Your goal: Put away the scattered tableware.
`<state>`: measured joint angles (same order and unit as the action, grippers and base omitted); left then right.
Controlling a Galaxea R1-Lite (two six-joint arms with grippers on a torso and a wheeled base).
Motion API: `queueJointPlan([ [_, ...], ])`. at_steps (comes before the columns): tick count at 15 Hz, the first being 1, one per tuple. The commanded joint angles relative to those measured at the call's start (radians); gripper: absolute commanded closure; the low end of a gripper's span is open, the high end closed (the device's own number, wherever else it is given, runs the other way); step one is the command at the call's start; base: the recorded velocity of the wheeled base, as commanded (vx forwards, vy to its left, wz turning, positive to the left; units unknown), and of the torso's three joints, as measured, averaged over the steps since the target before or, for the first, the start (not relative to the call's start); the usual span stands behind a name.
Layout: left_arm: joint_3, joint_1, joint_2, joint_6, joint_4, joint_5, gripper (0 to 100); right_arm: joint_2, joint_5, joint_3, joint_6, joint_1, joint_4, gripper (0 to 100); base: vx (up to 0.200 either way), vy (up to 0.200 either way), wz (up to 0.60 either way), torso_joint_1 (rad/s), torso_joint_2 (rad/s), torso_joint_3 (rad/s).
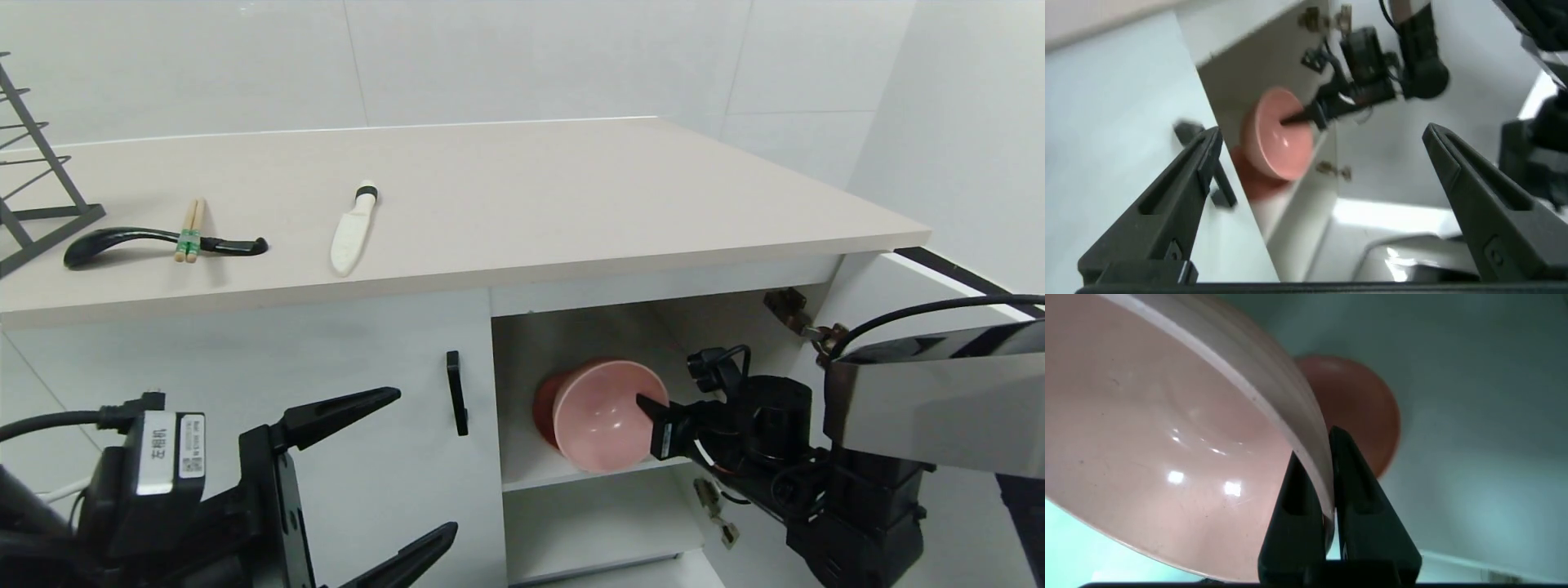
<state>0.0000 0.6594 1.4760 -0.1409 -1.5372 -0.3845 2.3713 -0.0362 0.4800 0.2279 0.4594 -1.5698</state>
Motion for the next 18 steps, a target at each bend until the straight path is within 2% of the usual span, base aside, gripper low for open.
queueJointPlan([
  [1,0.0,0.0,-0.129,0.029,0.089,0.001,0,0.055,-0.005,0.045,0.001,-0.015,-0.001,100,0.0,0.0,0.0,0.0,0.0,0.0],
  [3,0.0,-0.001,-0.201,0.027,0.204,-0.002,0,0.08,-0.01,0.1,0.005,-0.025,-0.001,100,0.0,0.0,0.0,0.0,0.0,0.0],
  [7,0.0,-0.041,-0.201,0.024,0.183,-0.002,0,0.102,-0.054,0.141,0.059,-0.027,-0.001,100,0.0,0.0,0.0,0.0,0.0,0.0],
  [18,0.0,-0.047,-0.192,0.032,0.172,-0.002,0,0.152,-0.044,0.129,0.05,-0.027,-0.001,100,0.0,0.0,0.0,0.0,0.0,0.0],
])
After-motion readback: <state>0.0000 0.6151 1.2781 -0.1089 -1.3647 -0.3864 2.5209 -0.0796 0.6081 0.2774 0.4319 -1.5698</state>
